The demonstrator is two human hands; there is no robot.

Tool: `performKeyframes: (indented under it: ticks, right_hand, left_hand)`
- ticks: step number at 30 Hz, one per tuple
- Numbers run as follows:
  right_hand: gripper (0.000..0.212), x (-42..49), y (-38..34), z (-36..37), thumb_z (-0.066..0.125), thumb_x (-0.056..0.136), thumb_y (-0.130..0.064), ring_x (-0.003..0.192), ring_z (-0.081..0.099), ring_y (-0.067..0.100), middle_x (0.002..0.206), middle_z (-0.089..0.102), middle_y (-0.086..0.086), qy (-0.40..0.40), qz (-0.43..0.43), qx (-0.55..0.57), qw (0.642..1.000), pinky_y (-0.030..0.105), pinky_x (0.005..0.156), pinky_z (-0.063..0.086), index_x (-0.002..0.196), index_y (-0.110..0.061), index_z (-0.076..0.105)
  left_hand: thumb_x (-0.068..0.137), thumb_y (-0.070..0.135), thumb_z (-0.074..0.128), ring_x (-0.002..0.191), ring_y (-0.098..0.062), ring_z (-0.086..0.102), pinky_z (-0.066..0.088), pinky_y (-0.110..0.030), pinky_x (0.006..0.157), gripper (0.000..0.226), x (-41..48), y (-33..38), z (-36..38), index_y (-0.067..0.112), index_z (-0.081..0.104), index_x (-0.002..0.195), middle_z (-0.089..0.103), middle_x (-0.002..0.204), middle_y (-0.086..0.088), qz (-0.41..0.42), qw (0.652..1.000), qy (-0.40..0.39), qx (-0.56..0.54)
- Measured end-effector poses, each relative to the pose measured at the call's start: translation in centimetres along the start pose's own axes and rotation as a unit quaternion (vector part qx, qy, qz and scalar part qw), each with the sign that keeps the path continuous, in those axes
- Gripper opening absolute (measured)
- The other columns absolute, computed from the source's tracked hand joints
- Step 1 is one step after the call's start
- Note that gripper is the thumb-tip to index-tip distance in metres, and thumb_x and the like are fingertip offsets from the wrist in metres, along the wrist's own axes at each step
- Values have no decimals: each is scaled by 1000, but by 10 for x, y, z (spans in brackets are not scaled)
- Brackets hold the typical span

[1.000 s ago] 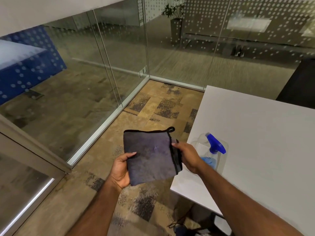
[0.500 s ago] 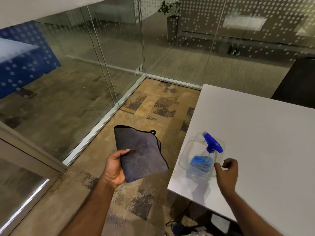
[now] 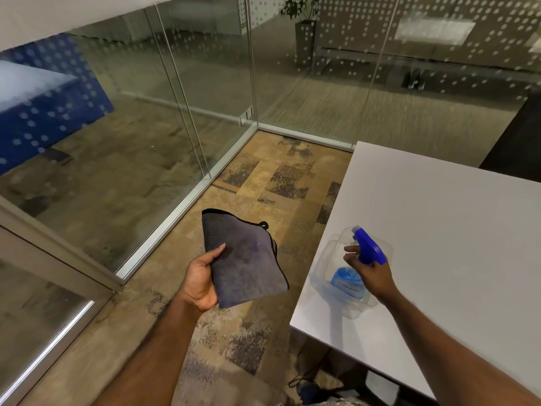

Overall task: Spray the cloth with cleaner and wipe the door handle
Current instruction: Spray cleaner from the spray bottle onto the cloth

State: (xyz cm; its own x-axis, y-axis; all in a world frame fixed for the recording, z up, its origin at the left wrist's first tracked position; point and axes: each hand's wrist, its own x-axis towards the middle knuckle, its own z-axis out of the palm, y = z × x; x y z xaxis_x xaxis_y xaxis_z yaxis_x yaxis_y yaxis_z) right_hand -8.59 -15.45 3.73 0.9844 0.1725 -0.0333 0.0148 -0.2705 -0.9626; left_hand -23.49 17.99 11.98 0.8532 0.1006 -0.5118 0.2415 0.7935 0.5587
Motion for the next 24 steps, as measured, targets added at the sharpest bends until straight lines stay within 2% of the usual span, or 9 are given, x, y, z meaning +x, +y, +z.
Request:
performKeyframes:
  ticks: [2,5,8,10,12,15,19,24]
  right_hand:
    - [48,3,-2,3,67,87,6,101,68,35,109,69,16,-1,-13,-3,1000,53,91,57,132,-3,53]
    - [49,7,-8,4,64,87,11,101,68,33,115,66,17,-12,-15,3,1000,53,91,57,133,-1,51]
    - [47,7,-16,4,65,87,9,102,68,35,115,67,15,-6,-35,1,999,50,91,57,131,-1,52]
    - [46,10,-27,4,67,88,5,101,69,32,115,67,11,0,-59,-9,998,47,91,57,131,-2,52]
    - [43,14,-41,3,68,88,-1,97,70,28,112,68,7,11,-78,-16,997,45,91,57,129,-2,54]
    - [42,17,-71,3,70,88,-7,91,70,29,97,70,4,11,-104,-17,994,41,87,57,127,-5,55]
    - [25,15,-115,6,70,88,-18,81,73,26,84,73,8,-47,-140,-5,989,37,79,59,110,-25,61]
    - [22,8,-140,16,68,89,-2,71,72,21,79,74,4,-137,-131,66,980,25,70,58,106,-16,64]
  left_hand:
    - [83,20,60,90,-33,75,62,-44,74,37,0,3,0,4,64,116,75,104,-17,1,1000,-2,3]
    - [83,21,59,90,-32,74,62,-44,75,38,2,6,-1,5,64,116,75,104,-16,2,1000,-2,8]
    - [82,22,59,92,-32,74,58,-44,80,40,1,8,-2,7,62,119,74,105,-14,8,1000,3,14]
    - [82,22,59,91,-32,74,60,-44,77,40,1,10,-2,7,62,119,75,104,-14,11,1000,2,12]
    - [82,21,59,90,-32,75,62,-44,72,40,1,11,-2,6,62,119,75,104,-15,13,1000,1,7]
    - [83,22,57,93,-33,74,62,-44,73,44,-1,15,-2,4,61,123,73,109,-16,14,1000,1,8]
    - [84,21,57,102,-35,68,53,-47,86,49,-4,22,-2,3,57,129,69,117,-18,22,1000,9,11]
    - [80,19,60,100,-33,68,50,-46,92,48,-2,29,4,2,60,126,67,118,-17,31,999,18,18]
